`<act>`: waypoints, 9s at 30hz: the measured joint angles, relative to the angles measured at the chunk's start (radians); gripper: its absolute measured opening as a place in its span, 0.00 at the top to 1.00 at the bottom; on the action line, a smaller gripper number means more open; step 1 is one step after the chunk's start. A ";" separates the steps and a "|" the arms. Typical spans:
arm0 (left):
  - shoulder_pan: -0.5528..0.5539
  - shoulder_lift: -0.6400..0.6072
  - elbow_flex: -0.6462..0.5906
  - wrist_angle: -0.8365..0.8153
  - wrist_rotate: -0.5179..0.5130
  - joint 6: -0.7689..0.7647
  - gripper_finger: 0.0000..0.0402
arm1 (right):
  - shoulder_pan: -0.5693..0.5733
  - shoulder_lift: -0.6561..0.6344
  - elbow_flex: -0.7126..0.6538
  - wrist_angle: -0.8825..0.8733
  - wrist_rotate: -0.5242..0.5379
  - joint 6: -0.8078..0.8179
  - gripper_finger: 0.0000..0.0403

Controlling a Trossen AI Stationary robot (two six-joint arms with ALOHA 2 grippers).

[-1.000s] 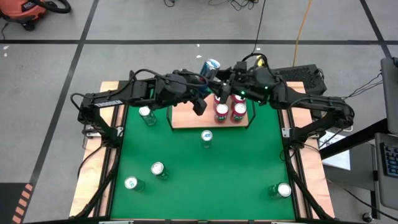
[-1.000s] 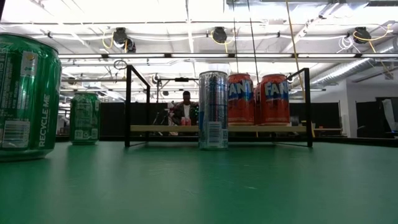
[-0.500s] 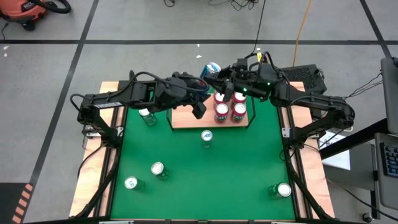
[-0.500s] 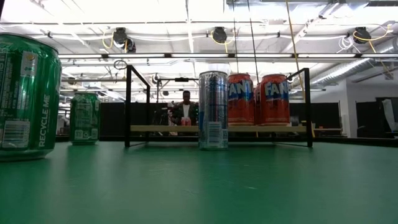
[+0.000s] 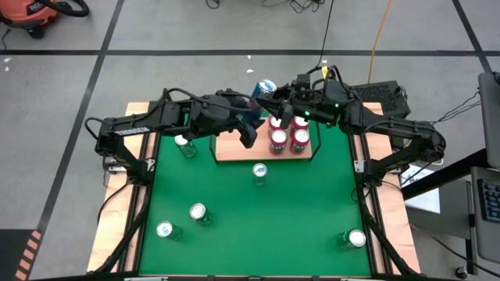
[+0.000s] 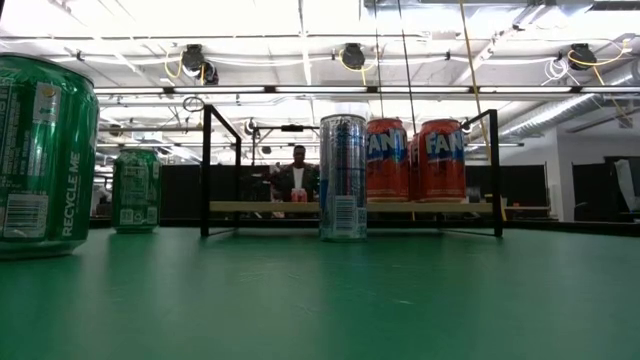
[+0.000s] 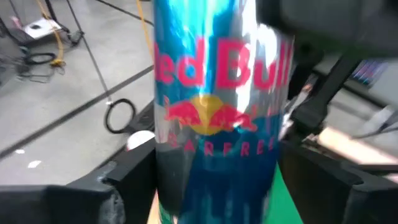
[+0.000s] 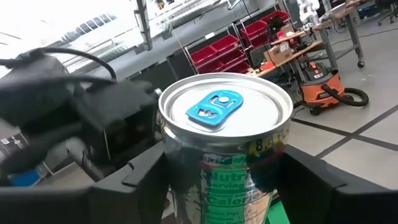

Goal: Place canned beverage on shelf
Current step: Put the blue soda can on the shelf

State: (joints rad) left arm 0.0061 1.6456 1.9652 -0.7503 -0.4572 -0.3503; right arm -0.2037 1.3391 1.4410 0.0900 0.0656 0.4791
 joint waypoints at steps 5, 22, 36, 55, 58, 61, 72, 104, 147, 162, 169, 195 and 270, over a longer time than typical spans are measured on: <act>0.002 -0.046 0.002 0.051 0.044 -0.008 0.16 | -0.020 -0.001 0.000 -0.006 -0.089 0.008 0.42; 0.155 -0.107 0.002 0.057 0.554 -0.037 0.14 | -0.103 -0.002 0.000 0.008 -0.465 0.030 0.42; 0.183 -0.026 0.001 0.068 0.704 -0.034 0.15 | -0.118 -0.003 0.000 0.019 -0.568 0.008 0.42; 0.182 -0.028 0.000 0.159 0.689 -0.028 0.45 | -0.118 -0.005 0.000 0.012 -0.536 0.010 0.42; 0.182 -0.028 0.000 0.161 0.683 -0.030 0.45 | -0.117 -0.006 0.000 0.013 -0.509 0.011 0.40; 0.182 -0.028 0.001 0.162 0.654 -0.038 0.46 | -0.117 -0.009 0.000 0.011 -0.483 0.023 0.36; 0.181 -0.027 0.000 0.162 0.600 -0.044 0.46 | -0.119 -0.050 -0.001 -0.027 -0.378 0.028 0.18; 0.175 -0.023 0.001 0.347 0.378 -0.027 0.46 | -0.052 -0.067 -0.001 -0.220 -0.301 -0.038 0.19; 0.288 -0.046 0.002 0.439 0.717 -0.029 0.20 | -0.064 -0.048 -0.001 -0.202 -0.365 -0.054 0.42; 0.295 -0.045 0.000 0.452 0.818 -0.007 0.20 | -0.064 -0.050 0.000 -0.256 -0.441 -0.046 0.42; 0.295 -0.045 0.000 0.444 0.806 -0.002 0.20 | -0.064 -0.050 0.000 -0.260 -0.438 -0.045 0.42; 0.293 -0.045 0.001 0.377 0.746 -0.008 0.43 | -0.065 -0.048 0.000 -0.267 -0.413 -0.047 0.40; 0.528 0.099 -0.815 0.954 0.584 0.401 0.43 | -0.123 -0.336 0.000 -0.831 -0.252 0.055 0.15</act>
State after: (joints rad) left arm 0.5345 1.7444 1.1500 0.2036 0.1268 0.0512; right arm -0.3271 1.0027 1.4406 -0.7406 -0.1864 0.5338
